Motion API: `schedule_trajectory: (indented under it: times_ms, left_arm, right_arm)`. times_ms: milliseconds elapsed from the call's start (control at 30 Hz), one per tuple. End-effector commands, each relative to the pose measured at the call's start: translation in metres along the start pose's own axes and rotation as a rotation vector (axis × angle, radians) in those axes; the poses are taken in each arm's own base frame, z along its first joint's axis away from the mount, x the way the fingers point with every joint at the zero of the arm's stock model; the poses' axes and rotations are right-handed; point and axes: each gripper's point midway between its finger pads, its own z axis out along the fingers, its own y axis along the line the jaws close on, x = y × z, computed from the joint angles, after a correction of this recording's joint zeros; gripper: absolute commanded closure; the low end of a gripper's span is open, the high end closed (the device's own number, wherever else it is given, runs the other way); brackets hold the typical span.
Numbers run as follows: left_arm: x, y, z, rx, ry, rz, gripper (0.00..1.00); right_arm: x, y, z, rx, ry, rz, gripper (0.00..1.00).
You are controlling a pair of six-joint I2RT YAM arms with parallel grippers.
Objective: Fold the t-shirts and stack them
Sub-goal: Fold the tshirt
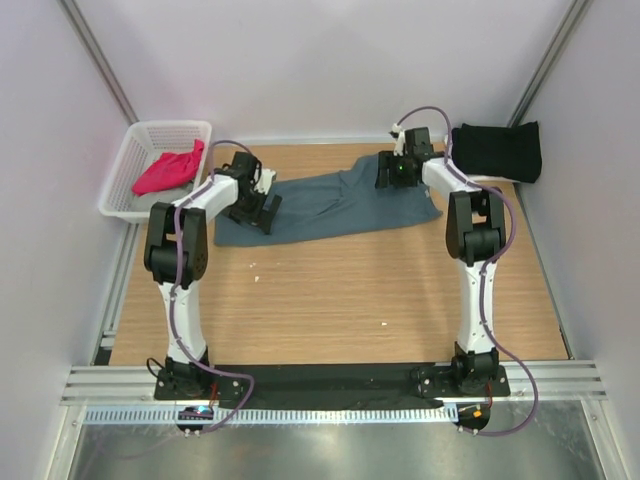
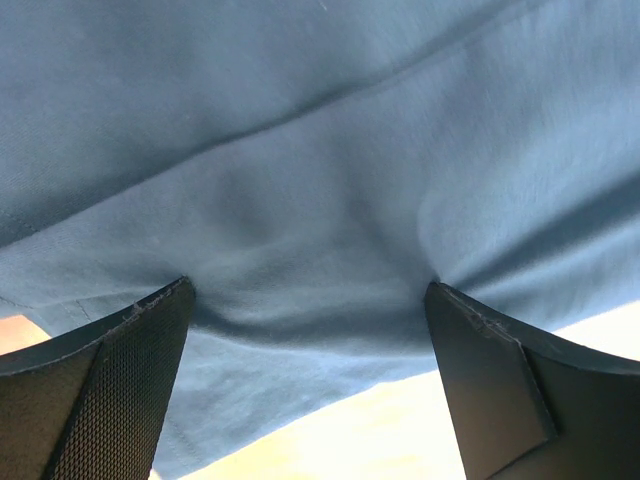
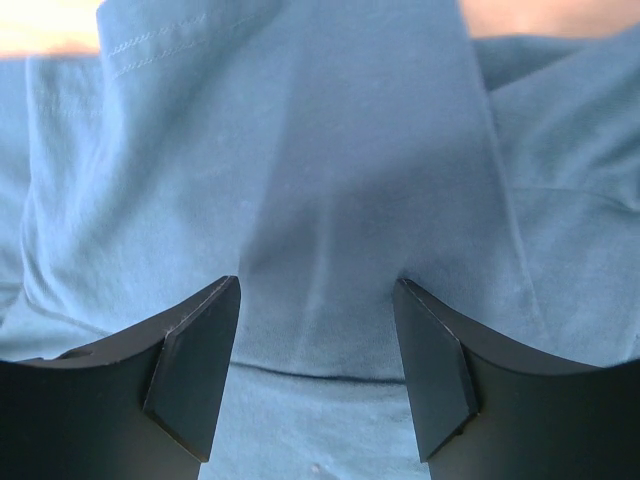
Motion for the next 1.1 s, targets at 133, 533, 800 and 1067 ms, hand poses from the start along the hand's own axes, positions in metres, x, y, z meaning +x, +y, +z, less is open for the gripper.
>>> schedule_trajectory:
  times_ms: [133, 533, 800, 1067]
  left_arm:
    - [0.075, -0.043, -0.037, 0.04, 0.184, -0.025, 0.0]
    - [0.06, -0.09, -0.104, 0.03, 0.031, 0.037, 0.0]
    - [0.043, -0.058, -0.132, -0.088, -0.031, 0.394, 0.01]
    - [0.091, -0.048, -0.1, -0.011, 0.033, 0.676, 0.04]
  right_arm:
    - [-0.02, -0.003, 0.031, 0.0, -0.021, -0.002, 0.31]
    - [-0.085, 0.031, 0.023, -0.024, -0.183, -0.061, 0.3]
    - [-0.107, 0.042, -0.071, 0.022, -0.248, -0.129, 0.29]
    - [-0.089, 0.04, -0.106, 0.059, -0.242, -0.16, 0.28]
